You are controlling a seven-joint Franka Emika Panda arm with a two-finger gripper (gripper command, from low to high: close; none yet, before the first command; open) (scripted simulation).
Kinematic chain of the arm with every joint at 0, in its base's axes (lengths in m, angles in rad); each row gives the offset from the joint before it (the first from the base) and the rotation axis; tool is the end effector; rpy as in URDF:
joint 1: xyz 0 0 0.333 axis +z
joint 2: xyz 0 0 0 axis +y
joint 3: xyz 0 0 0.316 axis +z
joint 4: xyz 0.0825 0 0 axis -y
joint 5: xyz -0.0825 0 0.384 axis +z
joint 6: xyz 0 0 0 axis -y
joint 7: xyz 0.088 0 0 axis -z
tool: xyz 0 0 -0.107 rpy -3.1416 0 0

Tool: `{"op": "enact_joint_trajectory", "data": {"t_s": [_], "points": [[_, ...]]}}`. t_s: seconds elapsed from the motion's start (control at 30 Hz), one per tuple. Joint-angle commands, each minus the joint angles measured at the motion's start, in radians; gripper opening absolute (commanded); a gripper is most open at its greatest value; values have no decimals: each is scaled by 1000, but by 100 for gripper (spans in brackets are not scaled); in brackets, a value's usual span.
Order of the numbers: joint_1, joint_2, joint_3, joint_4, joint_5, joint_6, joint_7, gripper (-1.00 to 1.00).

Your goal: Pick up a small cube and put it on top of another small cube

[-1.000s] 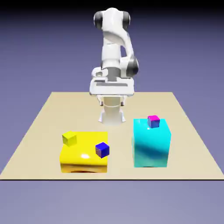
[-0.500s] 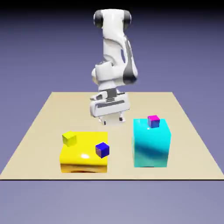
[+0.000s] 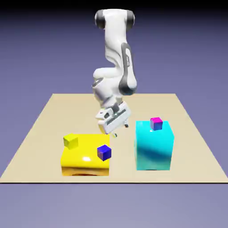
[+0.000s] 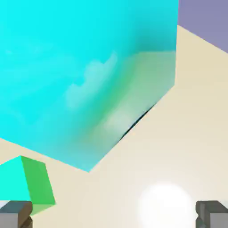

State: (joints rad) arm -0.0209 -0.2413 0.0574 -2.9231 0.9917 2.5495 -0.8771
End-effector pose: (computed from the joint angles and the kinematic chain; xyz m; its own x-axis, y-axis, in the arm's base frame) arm 0.3169 -0.0015 0.2317 0.9954 0.0127 0.0946 0.0546 -0.8889 -0.4549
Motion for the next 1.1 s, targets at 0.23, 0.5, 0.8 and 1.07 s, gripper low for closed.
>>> {"op": "enact_joint_trajectory", "data": {"t_s": [0.23,0.5,0.8,1.07], "points": [[-7,71,12,-24,213,-105,-348,0],[-14,141,25,-49,427,-210,-696,0],[-22,221,39,-76,666,-328,-1087,0],[-68,292,18,-133,889,-398,-1435,0]]}}
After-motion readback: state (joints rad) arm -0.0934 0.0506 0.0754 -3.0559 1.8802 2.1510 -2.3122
